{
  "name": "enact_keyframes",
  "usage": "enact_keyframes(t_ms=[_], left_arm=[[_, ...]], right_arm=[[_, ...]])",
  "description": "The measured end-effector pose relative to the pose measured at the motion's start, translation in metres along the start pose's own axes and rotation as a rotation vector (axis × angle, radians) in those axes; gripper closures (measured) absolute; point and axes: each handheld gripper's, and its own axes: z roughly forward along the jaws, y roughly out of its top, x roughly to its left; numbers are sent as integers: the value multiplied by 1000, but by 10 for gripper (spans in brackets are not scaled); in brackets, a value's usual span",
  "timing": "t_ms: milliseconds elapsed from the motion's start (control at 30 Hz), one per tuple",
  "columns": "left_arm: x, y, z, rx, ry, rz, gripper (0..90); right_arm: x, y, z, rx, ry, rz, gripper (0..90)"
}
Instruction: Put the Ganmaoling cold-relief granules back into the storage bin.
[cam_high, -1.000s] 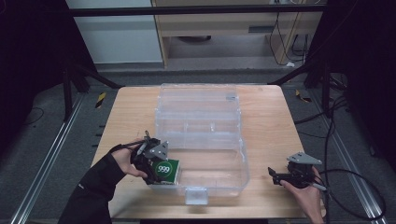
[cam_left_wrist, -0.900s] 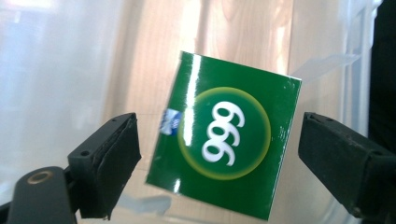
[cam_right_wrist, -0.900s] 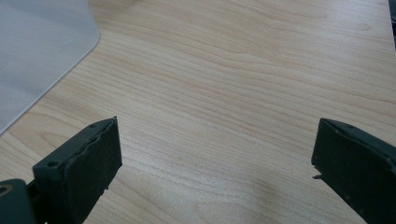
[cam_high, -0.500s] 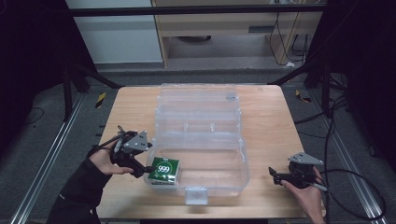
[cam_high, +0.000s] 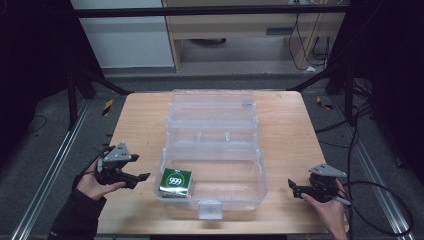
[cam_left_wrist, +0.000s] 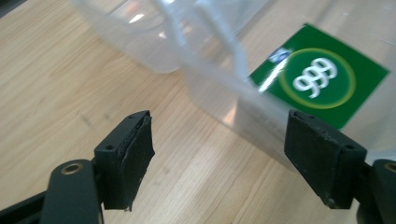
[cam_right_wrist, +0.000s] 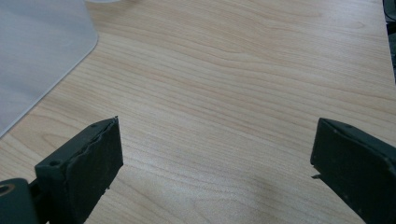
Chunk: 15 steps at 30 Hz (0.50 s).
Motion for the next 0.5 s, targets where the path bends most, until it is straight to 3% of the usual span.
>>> enact_keyframes(t_ms=[200,300,500], left_arm=[[10,-32,8,-30,74,-136,244],[13,-41,14,-15,121,-175,248],[16,-52,21,-31,202,-260,249]], right_arm=[[0,-1,0,6,1,11,27],[1,-1,1,5,0,6,26],[0,-3,2,4,-6,9,25]])
